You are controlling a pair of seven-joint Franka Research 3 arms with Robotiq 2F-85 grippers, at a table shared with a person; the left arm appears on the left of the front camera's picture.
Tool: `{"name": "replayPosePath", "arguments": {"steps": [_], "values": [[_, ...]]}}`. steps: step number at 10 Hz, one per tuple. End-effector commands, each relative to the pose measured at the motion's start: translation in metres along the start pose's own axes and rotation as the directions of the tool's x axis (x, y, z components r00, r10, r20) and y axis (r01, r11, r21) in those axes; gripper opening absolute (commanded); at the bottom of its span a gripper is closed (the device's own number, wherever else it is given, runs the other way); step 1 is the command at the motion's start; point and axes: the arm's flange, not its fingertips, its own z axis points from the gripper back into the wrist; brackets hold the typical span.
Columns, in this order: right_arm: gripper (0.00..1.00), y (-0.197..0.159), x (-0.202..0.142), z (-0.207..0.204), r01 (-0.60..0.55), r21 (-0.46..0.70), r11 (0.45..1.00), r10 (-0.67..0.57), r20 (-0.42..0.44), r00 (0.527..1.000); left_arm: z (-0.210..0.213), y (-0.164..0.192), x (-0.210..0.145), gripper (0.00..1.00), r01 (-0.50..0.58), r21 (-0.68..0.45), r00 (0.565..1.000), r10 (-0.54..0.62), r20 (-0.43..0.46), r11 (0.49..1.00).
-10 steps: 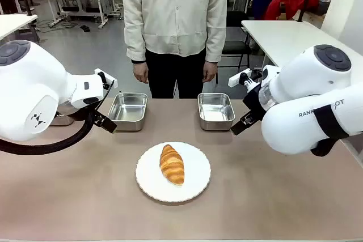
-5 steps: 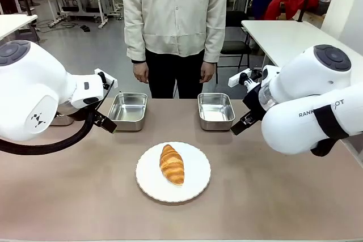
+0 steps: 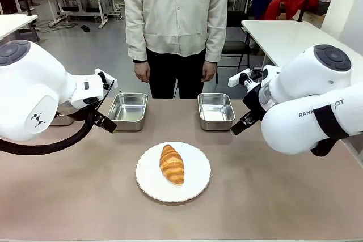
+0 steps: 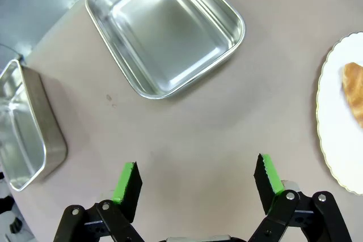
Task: Place the bread in the container.
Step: Place the Butter Roll into the Airtight Container indicated by the human.
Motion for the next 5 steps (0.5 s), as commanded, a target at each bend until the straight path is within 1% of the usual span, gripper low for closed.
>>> {"name": "replayPosePath", "arguments": {"steps": [1, 3, 4, 5], "values": [[1.0, 0.0, 0.0, 0.0, 0.001, 0.0, 1.0, -0.001, 0.0, 1.0, 0.0, 0.0, 0.0, 1.0, 0.0, 0.0, 1.0, 0.0, 0.0, 1.0], [1.0, 0.0, 0.0, 0.0, 0.0, 0.0, 1.0, 0.0, 0.0, 1.0, 0.0, 0.0, 0.0, 1.0, 0.0, 0.0, 1.0, 0.0, 0.0, 1.0], [1.0, -0.01, 0.012, 0.026, 0.019, 0.003, 1.0, -0.019, 0.013, 1.0, 0.024, 0.009, 0.006, 1.0, 0.015, -0.108, 0.999, -0.009, 0.052, 0.994], [1.0, -0.023, 0.022, 0.044, 0.031, 0.008, 0.999, -0.032, 0.034, 0.999, 0.047, 0.021, 0.012, 1.0, 0.017, -0.148, 0.996, -0.005, 0.087, 0.989]]}}
